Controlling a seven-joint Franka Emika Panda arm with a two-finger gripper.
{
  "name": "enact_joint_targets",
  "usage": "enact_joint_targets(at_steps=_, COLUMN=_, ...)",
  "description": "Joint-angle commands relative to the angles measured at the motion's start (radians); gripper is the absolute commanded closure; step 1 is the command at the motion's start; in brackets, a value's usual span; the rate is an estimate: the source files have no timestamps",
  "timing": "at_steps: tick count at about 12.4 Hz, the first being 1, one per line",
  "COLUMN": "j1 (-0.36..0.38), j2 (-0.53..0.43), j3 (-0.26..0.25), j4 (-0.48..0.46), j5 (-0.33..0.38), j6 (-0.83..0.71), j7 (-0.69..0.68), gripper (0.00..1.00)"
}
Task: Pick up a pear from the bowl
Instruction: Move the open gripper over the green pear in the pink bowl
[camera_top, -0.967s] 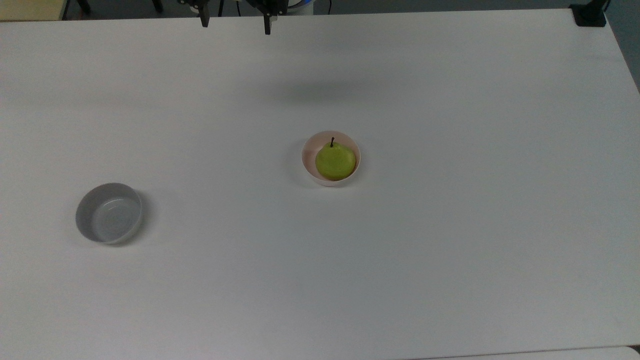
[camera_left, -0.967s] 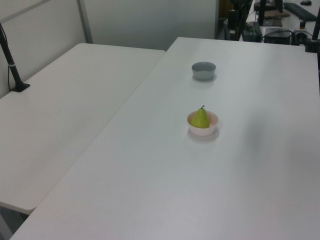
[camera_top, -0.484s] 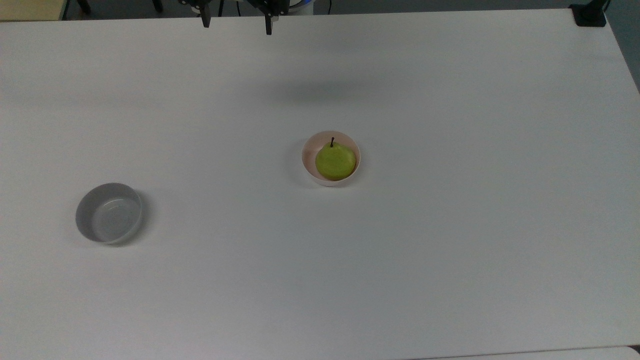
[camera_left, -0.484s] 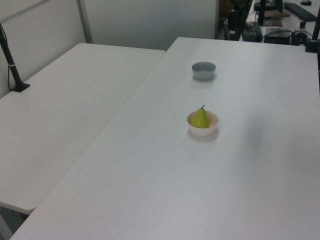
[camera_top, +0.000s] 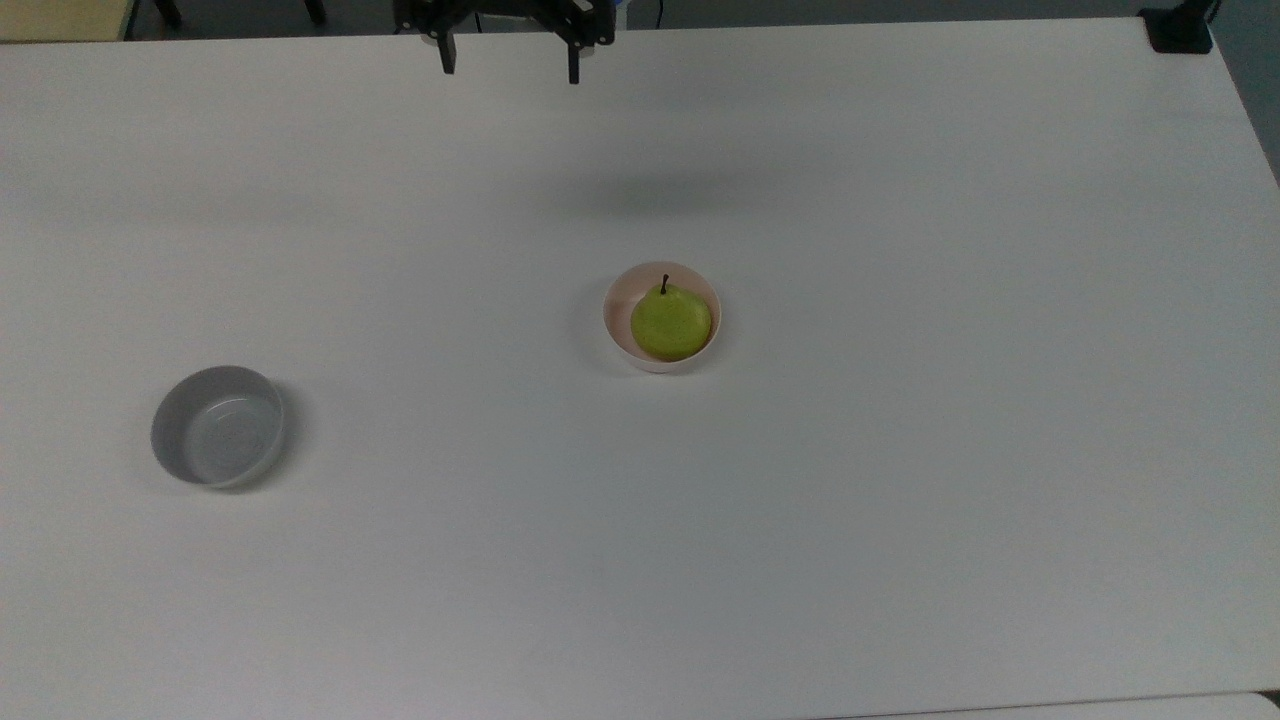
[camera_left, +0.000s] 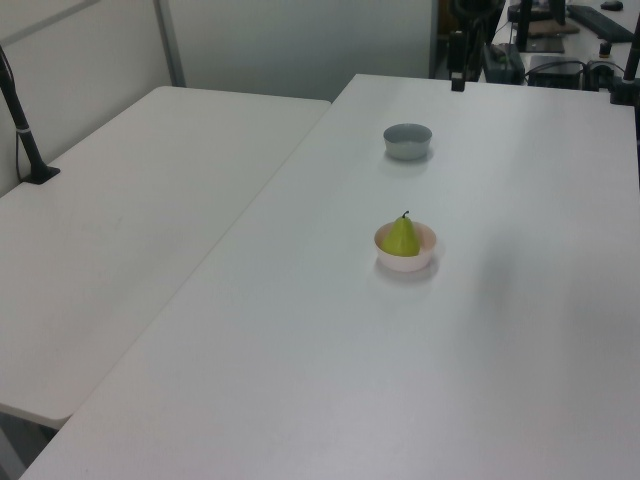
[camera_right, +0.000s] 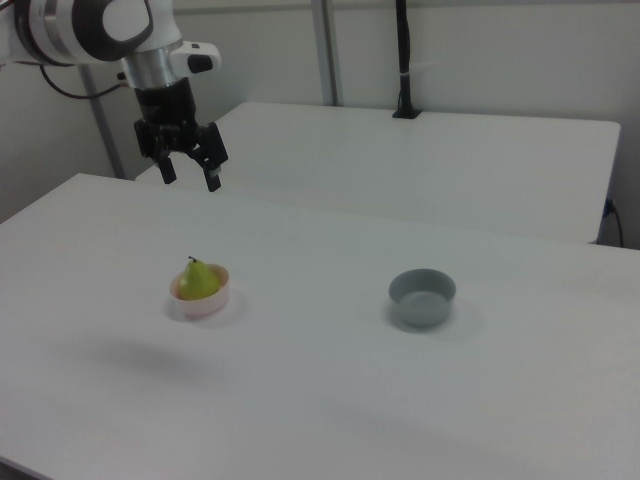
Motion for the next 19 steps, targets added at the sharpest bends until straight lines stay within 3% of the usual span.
enact_joint_targets(at_steps=1, j1=0.083, j2=0.026, j3=0.000, j4=-0.017, j5=0.003, j6=0.048, j7=-0.007, gripper=0.00)
enact_joint_targets(at_steps=7, j1=0.195, j2=0.087, j3=0.000, j4=-0.017, j5=0.009, j6=0.132, j7=-0.010, gripper=0.00)
enact_joint_targets(at_steps=19, j1=0.197, j2=0.301, j3=0.000, j4=-0.071, j5=-0.041, j6=0.329, j7=-0.008, gripper=0.00)
